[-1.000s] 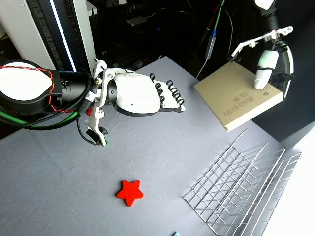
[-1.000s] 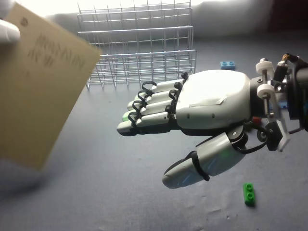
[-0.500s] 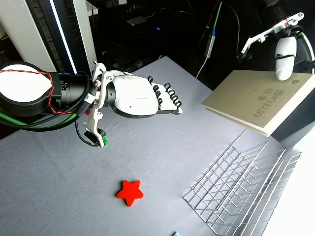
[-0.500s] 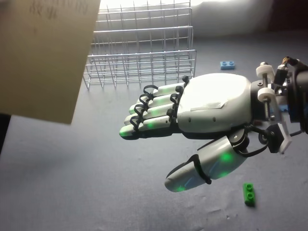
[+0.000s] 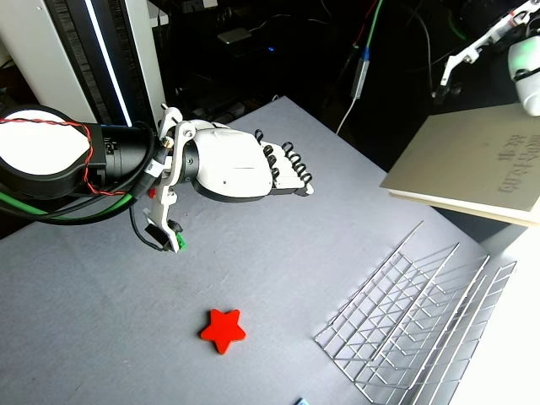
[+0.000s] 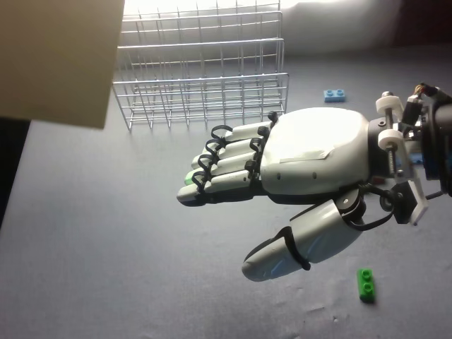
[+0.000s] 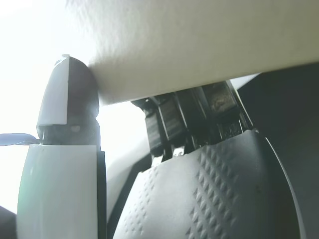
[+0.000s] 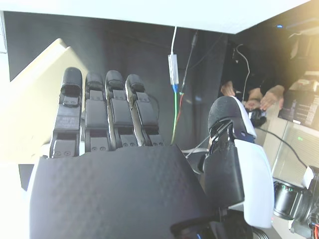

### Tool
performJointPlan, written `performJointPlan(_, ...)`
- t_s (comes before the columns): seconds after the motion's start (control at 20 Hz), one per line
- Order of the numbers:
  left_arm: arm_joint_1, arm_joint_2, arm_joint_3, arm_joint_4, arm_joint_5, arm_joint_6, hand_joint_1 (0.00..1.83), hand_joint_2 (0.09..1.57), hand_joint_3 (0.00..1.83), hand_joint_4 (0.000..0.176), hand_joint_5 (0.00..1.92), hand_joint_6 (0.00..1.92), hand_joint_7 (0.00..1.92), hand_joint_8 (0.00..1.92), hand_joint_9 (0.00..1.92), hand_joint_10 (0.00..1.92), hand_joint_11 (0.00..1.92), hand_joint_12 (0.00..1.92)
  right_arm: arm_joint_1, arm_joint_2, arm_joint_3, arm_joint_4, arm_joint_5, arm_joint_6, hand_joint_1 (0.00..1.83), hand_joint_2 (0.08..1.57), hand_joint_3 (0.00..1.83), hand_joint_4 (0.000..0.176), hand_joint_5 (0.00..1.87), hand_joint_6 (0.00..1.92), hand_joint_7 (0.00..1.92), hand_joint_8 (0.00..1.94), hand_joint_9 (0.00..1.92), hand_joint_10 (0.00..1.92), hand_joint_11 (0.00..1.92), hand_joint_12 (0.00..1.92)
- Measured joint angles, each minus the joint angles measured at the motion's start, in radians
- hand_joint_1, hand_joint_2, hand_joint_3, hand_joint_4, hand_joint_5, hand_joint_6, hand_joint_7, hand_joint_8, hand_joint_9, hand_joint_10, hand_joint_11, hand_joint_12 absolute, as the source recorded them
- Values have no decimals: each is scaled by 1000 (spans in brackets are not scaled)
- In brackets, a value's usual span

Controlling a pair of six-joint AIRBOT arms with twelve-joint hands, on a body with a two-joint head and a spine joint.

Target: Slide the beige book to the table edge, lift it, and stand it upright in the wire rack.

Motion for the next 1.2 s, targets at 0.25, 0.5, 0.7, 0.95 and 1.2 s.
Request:
performJointPlan(0.25,-11,-28,-25,-11,112,0,1351,1193,0,0,775,1163,856,1214,753,1520,539,1632,0,-1,0,-1,-1,0,0,1169,1,0,143,2,131,3,108,1,0,391)
performJointPlan(0.5,-61,-78,-9,-12,142,0,1347,1202,2,0,754,1228,835,1236,739,1522,512,1631,0,-3,0,-6,2,0,0,1170,0,0,144,1,121,2,100,2,0,375)
performJointPlan(0.7,-87,-102,-2,-13,146,0,1346,1206,0,0,745,1240,829,1248,736,1528,506,1641,0,3,-12,-6,-20,0,0,1181,1,0,112,0,99,2,78,0,0,323)
performJointPlan(0.95,-84,-111,-28,-14,176,0,1359,1170,0,0,825,1125,905,1133,782,1457,534,1613,-1,51,-45,-7,-40,-9,0,1187,1,0,133,3,120,4,101,5,0,379)
performJointPlan(1.2,-37,-131,-43,-26,229,0,1349,1197,4,0,768,1178,846,1232,736,1534,506,1656,-7,79,-59,-5,-51,-11,0,1187,0,0,148,3,135,4,115,4,0,428)
